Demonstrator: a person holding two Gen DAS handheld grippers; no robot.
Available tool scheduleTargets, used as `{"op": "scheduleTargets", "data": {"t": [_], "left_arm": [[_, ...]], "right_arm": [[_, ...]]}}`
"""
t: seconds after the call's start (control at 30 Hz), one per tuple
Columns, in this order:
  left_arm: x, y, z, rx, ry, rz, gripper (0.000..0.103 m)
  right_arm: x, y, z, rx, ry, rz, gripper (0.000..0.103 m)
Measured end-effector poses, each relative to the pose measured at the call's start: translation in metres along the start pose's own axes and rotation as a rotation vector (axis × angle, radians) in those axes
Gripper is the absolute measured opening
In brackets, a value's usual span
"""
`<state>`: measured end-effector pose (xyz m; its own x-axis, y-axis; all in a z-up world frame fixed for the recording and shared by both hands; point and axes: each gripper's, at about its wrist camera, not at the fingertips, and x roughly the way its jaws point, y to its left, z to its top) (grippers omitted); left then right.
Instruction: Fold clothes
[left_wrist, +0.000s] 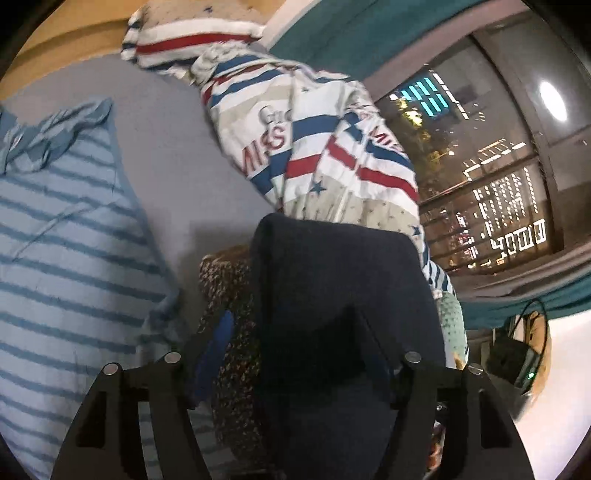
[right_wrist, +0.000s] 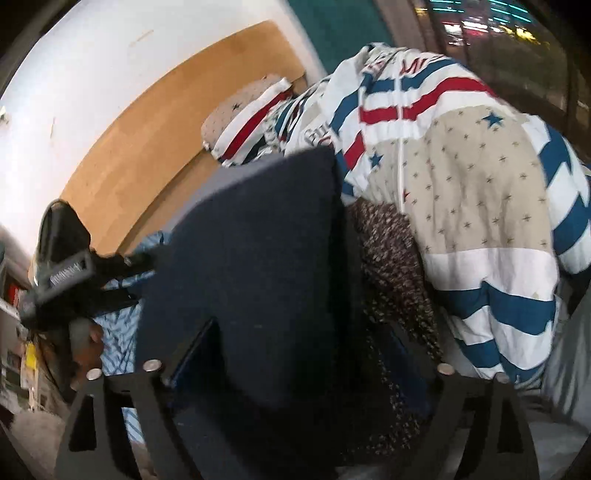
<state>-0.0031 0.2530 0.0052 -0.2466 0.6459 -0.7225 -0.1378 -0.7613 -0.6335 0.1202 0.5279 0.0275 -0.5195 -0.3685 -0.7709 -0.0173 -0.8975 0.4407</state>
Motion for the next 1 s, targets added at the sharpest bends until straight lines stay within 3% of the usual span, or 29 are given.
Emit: {"op": "scheduleTargets", "data": {"t": [0.07, 0.13, 0.27, 0.37, 0.53, 0.63, 0.7, 0.8, 0.87, 1.0], "left_arm": [[0.005, 0.006, 0.001, -0.037, 0.031, -0.007, 0.077], [0.011, 0.011, 0.001, -0.076, 0.07, -0.028, 0.077], [0.034, 0.004, -0.008, -0.096, 0.238, -0.221, 0.074], [0.033, -0.02, -0.014, 0.007, 0.215, -0.196, 0.069], [0.023, -0.06, -0.015, 0.146, 0.178, -0.208, 0.068], [0.044, -0.062, -0.014, 0.15, 0.226, -0.201, 0.068], [0.058, -0.056, -0.015, 0.132, 0.247, -0.153, 0.068], [0.057, -0.052, -0.015, 0.144, 0.235, -0.118, 0.069], [0.048, -0.054, -0.014, 0.171, 0.206, -0.105, 0.069], [0.023, -0.057, -0.012, 0.181, 0.117, -0.103, 0.07]], "right_arm": [[0.005, -0.009, -0.001, 0.047, 0.013, 0.073, 0.093], [0.01, -0.018, -0.002, 0.09, 0.023, 0.142, 0.082], [0.001, -0.027, -0.002, 0.111, -0.024, 0.213, 0.061], [-0.01, -0.024, 0.0, 0.107, -0.056, 0.229, 0.055], [-0.036, -0.015, 0.012, 0.07, -0.101, 0.188, 0.055], [-0.045, -0.014, 0.016, 0.051, -0.113, 0.137, 0.055], [-0.032, -0.026, 0.012, 0.081, -0.072, 0.121, 0.056], [-0.003, -0.05, 0.004, 0.176, 0.003, 0.171, 0.065], [0.004, -0.056, 0.001, 0.222, 0.0, 0.228, 0.073], [-0.011, -0.04, 0.007, 0.174, -0.058, 0.146, 0.082]]}}
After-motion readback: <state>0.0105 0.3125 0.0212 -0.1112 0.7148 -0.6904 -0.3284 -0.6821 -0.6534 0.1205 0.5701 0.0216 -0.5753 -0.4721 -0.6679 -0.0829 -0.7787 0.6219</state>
